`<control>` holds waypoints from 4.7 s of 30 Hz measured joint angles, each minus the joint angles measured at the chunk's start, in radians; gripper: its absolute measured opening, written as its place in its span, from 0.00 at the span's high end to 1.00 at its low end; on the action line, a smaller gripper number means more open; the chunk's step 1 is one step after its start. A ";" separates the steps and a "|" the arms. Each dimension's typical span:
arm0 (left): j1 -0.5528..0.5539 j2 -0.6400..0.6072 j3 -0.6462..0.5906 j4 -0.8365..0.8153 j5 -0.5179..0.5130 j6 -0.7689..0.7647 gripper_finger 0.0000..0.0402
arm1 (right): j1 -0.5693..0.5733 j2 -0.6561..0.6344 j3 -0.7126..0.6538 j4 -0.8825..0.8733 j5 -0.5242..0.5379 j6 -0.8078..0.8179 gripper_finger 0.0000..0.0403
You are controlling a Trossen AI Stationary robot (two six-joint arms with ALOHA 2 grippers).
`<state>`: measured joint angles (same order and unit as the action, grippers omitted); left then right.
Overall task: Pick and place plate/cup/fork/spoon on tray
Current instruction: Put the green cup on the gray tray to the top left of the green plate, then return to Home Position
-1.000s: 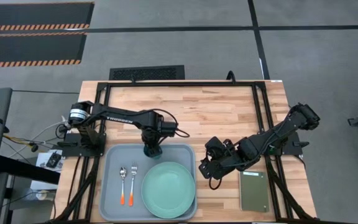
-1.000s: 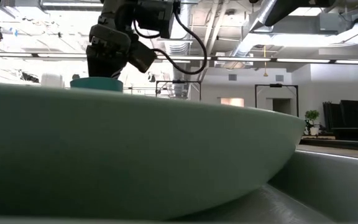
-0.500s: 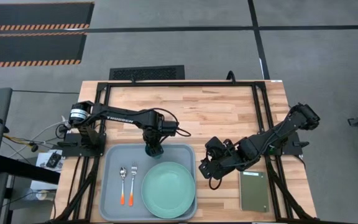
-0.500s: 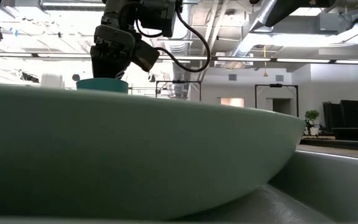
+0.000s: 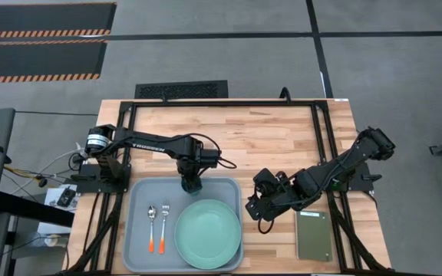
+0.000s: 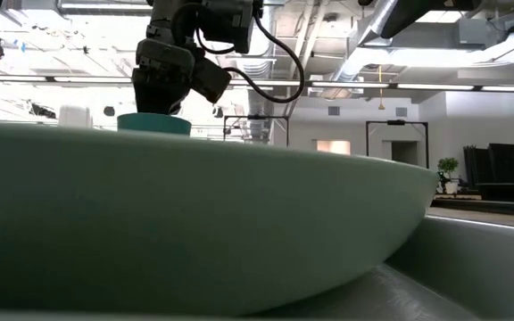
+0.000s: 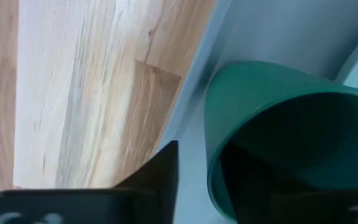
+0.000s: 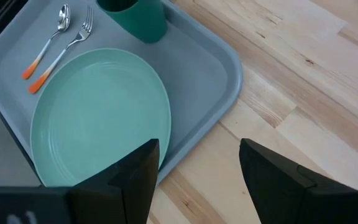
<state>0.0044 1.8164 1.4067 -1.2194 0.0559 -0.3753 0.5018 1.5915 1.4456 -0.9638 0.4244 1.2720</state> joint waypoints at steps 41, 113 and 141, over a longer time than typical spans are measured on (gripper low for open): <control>0.000 -0.006 0.506 -0.349 -0.026 -0.010 0.55 | -0.005 -0.011 0.022 0.048 0.000 -0.122 0.38; -0.089 -1.777 -0.970 0.826 -0.199 -0.134 0.55 | -0.044 -1.478 -0.847 0.745 0.513 -0.937 0.38; -0.090 -1.813 -1.196 1.028 -0.191 -0.160 0.55 | -0.053 -1.588 -1.432 1.479 0.088 -1.197 0.38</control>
<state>-0.0853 0.0036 0.2108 -0.1910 -0.1355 -0.5354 0.4488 0.0032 0.0135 0.5150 0.5129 0.0750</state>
